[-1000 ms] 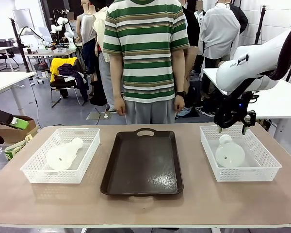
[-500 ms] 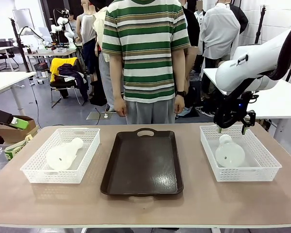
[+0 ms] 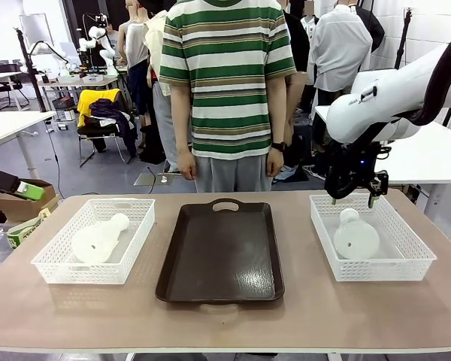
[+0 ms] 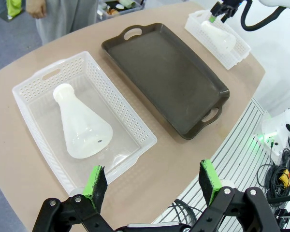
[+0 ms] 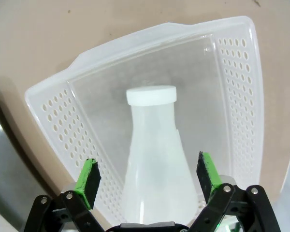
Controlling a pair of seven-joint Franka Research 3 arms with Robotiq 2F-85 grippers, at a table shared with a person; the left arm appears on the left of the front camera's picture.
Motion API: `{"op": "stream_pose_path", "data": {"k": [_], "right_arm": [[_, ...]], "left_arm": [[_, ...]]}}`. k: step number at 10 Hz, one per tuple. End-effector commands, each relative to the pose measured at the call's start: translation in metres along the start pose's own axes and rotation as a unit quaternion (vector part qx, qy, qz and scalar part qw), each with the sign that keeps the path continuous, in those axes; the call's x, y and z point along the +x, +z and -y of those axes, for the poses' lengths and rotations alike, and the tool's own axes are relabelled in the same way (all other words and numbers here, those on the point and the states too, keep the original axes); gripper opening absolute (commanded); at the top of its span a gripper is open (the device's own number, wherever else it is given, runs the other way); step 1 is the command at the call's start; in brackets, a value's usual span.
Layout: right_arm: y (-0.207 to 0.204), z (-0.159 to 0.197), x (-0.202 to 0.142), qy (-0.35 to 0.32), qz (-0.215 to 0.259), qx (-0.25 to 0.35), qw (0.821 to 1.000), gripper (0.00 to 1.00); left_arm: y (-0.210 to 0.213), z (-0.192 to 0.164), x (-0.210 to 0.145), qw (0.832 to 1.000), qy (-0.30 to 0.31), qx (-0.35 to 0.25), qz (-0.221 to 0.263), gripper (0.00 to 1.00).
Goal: Prepare the laboratory tools.
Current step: Pick up the Big flask that the person points to.
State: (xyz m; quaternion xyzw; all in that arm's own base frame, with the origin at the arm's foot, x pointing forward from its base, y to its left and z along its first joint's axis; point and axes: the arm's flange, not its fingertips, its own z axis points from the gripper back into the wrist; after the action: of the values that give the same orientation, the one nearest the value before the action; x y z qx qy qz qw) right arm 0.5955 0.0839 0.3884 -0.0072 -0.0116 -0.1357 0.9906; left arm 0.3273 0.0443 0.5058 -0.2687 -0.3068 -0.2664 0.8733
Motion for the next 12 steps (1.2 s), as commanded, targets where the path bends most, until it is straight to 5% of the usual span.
{"op": "stream_pose_path", "data": {"k": [1,6,12], "right_arm": [[-0.003,-0.019,0.014,-0.063,0.026,-0.029,0.997,1.00],[-0.031,-0.010,0.025,-0.083,0.030,-0.042,0.995,1.00],[-0.054,0.007,0.038,0.087,0.033,-0.056,0.994,1.00]], "left_arm": [[0.001,-0.003,-0.001,1.000,-0.006,-0.010,0.006,1.00],[0.001,-0.003,-0.001,1.000,-0.006,-0.010,0.006,1.00],[0.001,-0.003,-0.001,1.000,-0.006,-0.010,0.006,1.00]]}}
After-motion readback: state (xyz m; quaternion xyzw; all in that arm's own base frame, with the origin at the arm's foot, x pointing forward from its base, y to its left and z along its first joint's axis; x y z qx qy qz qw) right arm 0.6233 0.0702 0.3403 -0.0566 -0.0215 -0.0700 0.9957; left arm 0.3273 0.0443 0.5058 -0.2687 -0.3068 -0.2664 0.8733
